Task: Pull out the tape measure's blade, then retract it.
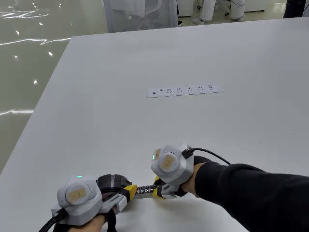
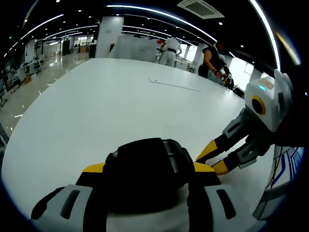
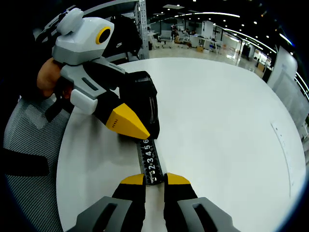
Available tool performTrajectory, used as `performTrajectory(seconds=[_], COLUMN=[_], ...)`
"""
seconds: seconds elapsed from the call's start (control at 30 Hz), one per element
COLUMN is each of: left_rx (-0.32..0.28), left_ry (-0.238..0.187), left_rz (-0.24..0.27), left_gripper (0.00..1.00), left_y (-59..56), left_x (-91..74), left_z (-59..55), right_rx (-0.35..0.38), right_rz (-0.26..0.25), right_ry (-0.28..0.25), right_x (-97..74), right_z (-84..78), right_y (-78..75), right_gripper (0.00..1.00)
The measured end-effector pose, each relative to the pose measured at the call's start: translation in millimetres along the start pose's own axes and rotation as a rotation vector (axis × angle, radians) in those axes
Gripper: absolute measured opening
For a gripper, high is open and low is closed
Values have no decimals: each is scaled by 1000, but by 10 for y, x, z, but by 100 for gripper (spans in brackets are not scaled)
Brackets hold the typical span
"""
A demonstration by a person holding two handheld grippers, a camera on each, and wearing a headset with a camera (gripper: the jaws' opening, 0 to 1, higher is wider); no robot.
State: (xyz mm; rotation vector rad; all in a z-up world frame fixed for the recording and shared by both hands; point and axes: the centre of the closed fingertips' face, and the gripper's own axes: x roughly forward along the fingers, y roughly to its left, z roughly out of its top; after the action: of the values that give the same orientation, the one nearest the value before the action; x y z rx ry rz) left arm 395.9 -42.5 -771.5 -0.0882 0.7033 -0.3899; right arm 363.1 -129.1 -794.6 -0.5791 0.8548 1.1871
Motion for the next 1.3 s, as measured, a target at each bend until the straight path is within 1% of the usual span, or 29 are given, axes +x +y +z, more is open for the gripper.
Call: performTrajectory(seconds=[0.33,0.43,0.57,0.67,0.77,0.83,0.93,1.07,1.13,1.2,1.3], left_rx=[-6,-3,-3,-4,-5,-7,-8,-13,-15,-15,-20], left_ry=[-1,2,3,4,4,3,4,3,3,2,4], left_rz=[-3,-8,-10,-11,-12,-13,-15,-17,-17,-17,-23], left_gripper=[62,62,62,62,62,62,62,62,62,62,62], left_y=[-6,-4,-3,-6,-7,-10,-6,-3,-2,-1,-4], left_x=[-3,-3,4,5,6,3,1,2,3,3,-2], left_z=[5,4,5,4,3,2,3,3,3,2,1], right_rx=[8,-30,-35,-26,-1,2,-16,-5,12,-12,-12], right_rz=[6,17,29,29,27,26,22,27,30,29,30], right_ry=[-12,-15,-15,-17,-17,-20,-27,-35,-49,-48,-47], right_x=[18,24,36,46,52,54,67,72,79,83,75], right_z=[36,47,46,54,66,72,87,105,119,116,113], right_y=[15,36,28,20,15,21,26,19,17,26,29], right_gripper=[10,11,10,10,10,10,10,10,10,10,10])
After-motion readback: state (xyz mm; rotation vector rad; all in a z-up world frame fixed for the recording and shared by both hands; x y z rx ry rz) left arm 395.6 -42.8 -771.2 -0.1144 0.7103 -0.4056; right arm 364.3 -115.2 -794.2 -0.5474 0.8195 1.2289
